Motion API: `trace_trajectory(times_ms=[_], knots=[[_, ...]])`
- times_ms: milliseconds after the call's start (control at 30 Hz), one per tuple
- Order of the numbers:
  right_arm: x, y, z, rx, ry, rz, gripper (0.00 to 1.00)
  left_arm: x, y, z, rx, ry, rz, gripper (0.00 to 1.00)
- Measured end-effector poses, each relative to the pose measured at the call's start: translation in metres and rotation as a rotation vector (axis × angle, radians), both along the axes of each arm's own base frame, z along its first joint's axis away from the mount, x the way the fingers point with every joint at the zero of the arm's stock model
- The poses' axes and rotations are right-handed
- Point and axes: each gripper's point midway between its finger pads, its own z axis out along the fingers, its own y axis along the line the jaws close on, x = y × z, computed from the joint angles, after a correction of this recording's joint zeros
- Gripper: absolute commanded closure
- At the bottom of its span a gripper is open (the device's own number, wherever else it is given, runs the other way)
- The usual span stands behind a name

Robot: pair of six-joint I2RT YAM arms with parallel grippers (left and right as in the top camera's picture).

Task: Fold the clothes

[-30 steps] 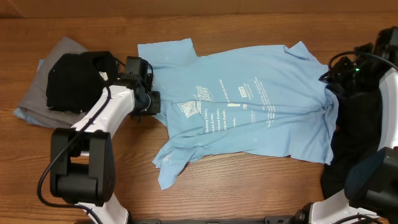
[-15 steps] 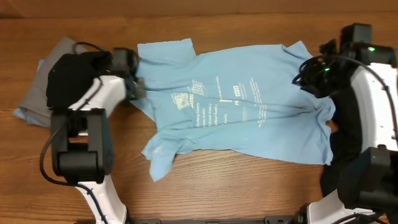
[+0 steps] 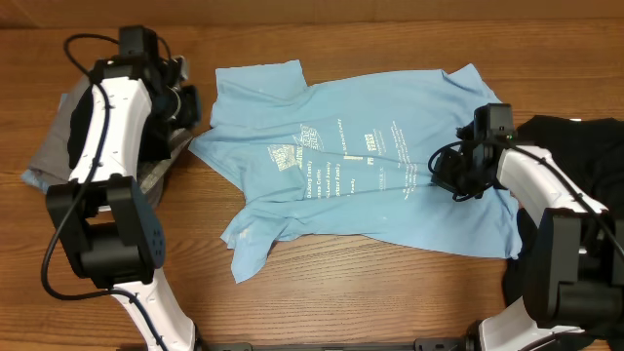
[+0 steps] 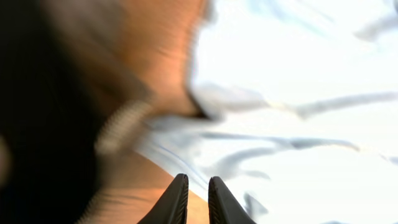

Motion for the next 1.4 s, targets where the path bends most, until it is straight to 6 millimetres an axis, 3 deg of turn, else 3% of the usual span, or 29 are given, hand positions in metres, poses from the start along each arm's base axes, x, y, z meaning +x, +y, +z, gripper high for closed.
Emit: trace_trajectory(times_ms=[133, 300, 500, 600, 667, 800, 900, 1000, 1100, 1167, 1233, 1333, 1400], knots=[[-0.006, -0.020, -0.018, -0.097, 0.012, -0.111, 0.92, -0.017, -0.029, -0.022, -0.049, 0.057, -0.067, 0.84], [-0.006, -0.049, -0.019, -0.178, 0.021, -0.257, 0.96, -0.041, -0.052, -0.064, -0.072, 0.110, -0.118, 0.81], [-0.012, -0.086, -0.019, -0.198, 0.038, -0.391, 0.96, -0.049, -0.058, -0.096, -0.082, 0.081, -0.139, 0.83], [-0.014, -0.089, -0.019, -0.198, 0.045, -0.403, 0.96, -0.043, -0.058, -0.097, -0.082, 0.039, -0.129, 0.93], [-0.014, -0.089, -0.019, -0.199, 0.045, -0.404, 0.96, -0.042, -0.051, -0.099, -0.042, 0.027, -0.107, 0.94], [-0.015, -0.089, -0.020, -0.200, 0.049, -0.402, 0.96, -0.032, -0.029, -0.096, 0.073, 0.000, -0.066, 0.96], [-0.015, -0.089, -0.019, -0.203, 0.049, -0.395, 0.96, -0.020, 0.001, -0.087, 0.136, -0.007, -0.006, 0.96], [-0.015, -0.090, -0.019, -0.209, 0.050, -0.393, 0.95, 0.005, 0.028, -0.062, 0.165, -0.057, 0.051, 0.92], [-0.015, -0.090, -0.019, -0.211, 0.050, -0.392, 0.92, 0.035, 0.043, -0.016, 0.173, -0.150, 0.082, 0.91], [-0.015, -0.090, -0.019, -0.211, 0.051, -0.392, 0.91, 0.046, 0.035, 0.016, 0.140, -0.185, 0.066, 0.91], [-0.016, -0.090, -0.019, -0.212, 0.052, -0.392, 0.91, 0.038, 0.018, 0.028, 0.082, -0.153, 0.026, 0.92], [-0.017, -0.091, -0.019, -0.215, 0.060, -0.392, 0.91, 0.005, -0.013, 0.017, 0.006, -0.021, -0.046, 0.93], [-0.021, -0.090, -0.019, -0.220, 0.080, -0.384, 0.89, -0.015, -0.039, -0.002, -0.023, 0.052, -0.114, 0.93]])
